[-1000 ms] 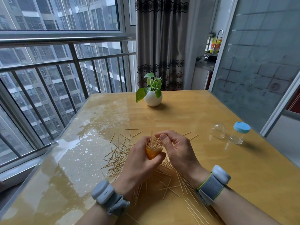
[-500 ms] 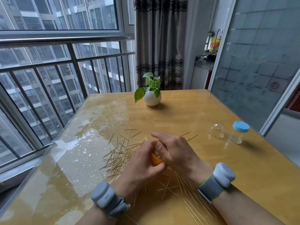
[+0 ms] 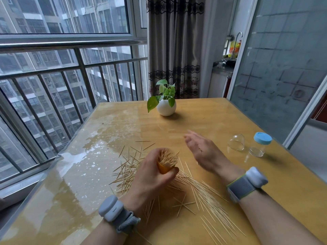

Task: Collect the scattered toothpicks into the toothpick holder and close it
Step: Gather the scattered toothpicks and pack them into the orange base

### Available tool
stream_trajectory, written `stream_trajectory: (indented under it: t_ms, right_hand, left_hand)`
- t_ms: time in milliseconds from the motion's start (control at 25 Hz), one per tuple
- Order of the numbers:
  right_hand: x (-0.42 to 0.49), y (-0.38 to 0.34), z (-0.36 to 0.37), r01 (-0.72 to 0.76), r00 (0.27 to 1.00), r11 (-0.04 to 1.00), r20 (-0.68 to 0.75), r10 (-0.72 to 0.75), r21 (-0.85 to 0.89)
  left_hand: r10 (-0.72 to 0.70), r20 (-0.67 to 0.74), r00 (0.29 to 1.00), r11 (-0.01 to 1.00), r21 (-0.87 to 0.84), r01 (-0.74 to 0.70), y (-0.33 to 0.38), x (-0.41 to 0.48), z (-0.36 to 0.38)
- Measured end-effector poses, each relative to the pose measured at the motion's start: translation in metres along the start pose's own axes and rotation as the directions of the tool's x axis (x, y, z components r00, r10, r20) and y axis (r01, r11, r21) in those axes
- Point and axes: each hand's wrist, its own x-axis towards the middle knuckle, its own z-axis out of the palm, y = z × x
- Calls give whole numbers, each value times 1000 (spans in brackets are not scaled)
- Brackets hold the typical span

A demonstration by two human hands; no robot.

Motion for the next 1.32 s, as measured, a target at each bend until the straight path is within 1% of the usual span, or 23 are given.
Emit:
stream_trajectory:
  t_ms: [40,80,160,200,280,360,440,520,560,600,680,760,880,920,1000,1040,1080,1120,1160,1200,1240,1280,1320]
  right_hand:
    - [4,12,-2,-84,995,983,31,91,-163]
    - [7,22,0,-152,980,944,77,182,-294]
    - [9,33,8,-205,936,877,175,306,-435]
    - [8,31,14,-207,920,862,208,333,-464]
    - [-1,19,22,-188,917,859,227,327,-476]
    - [-17,2,25,-151,915,862,262,307,-484]
    - [-24,-11,26,-127,908,853,286,305,-507]
    - [-5,-28,30,-113,933,878,254,255,-465]
    - [14,-37,39,-74,954,912,238,183,-404]
    - [37,-46,51,-15,964,943,247,102,-332]
    - [82,-65,83,100,942,963,334,-10,-252]
    - [115,-78,112,160,917,951,396,-44,-266]
    - [128,-76,129,232,913,900,402,-70,-370]
    - [124,-75,129,264,912,893,397,-107,-365]
    - [104,-71,126,330,898,892,395,-196,-309]
    - [93,-69,123,363,887,889,397,-238,-278]
    - [79,-68,119,387,875,888,404,-268,-249]
    - [65,-68,116,407,864,885,410,-292,-228]
    - [52,-68,112,431,854,876,412,-319,-217]
    - [40,-68,109,457,844,863,410,-346,-213]
    - [30,-68,106,478,835,851,411,-365,-217]
    - [20,-69,103,497,825,839,419,-379,-219]
    - [14,-70,101,511,813,833,433,-388,-212]
  left_hand:
    - [-4,-21,1000,1000,12,5,0,1,-3]
    - [-15,-46,999,1000,18,15,-2,2,-8]
    - [-46,-111,993,999,16,48,-5,7,-20]
    - [-65,-144,987,998,4,67,-8,10,-29]
    - [-116,-192,974,993,-46,109,-13,14,-47]
    - [-173,-205,963,983,-94,156,-18,18,-66]
    - [-223,-188,957,974,-89,209,-29,21,-86]
    - [-272,-170,947,962,-53,267,-47,21,-106]
    - [-303,-172,937,953,-35,301,-57,18,-116]
    - [-338,-173,925,940,-26,339,-67,14,-123]
    - [-399,-154,904,916,-16,401,-80,2,-131]
    - [-433,-112,894,900,8,436,-85,-8,-131]
    - [-440,-75,895,895,42,444,-86,-14,-130]
    - [-447,-54,893,892,54,450,-87,-16,-132]
    - [-457,-29,889,889,0,457,-85,-21,-136]
    - [-447,-69,892,894,-21,447,-82,-22,-139]
    - [-410,-147,900,910,-4,414,-75,-26,-139]
    - [-337,-247,909,931,58,361,-65,-30,-139]
    - [-212,-348,913,954,130,271,-55,-35,-138]
    - [-69,-418,906,970,185,159,-43,-39,-132]
    - [24,-413,910,976,205,67,-31,-42,-123]
    - [50,-325,945,976,218,24,-18,-44,-111]
    - [15,-171,985,966,257,30,-13,-46,-99]
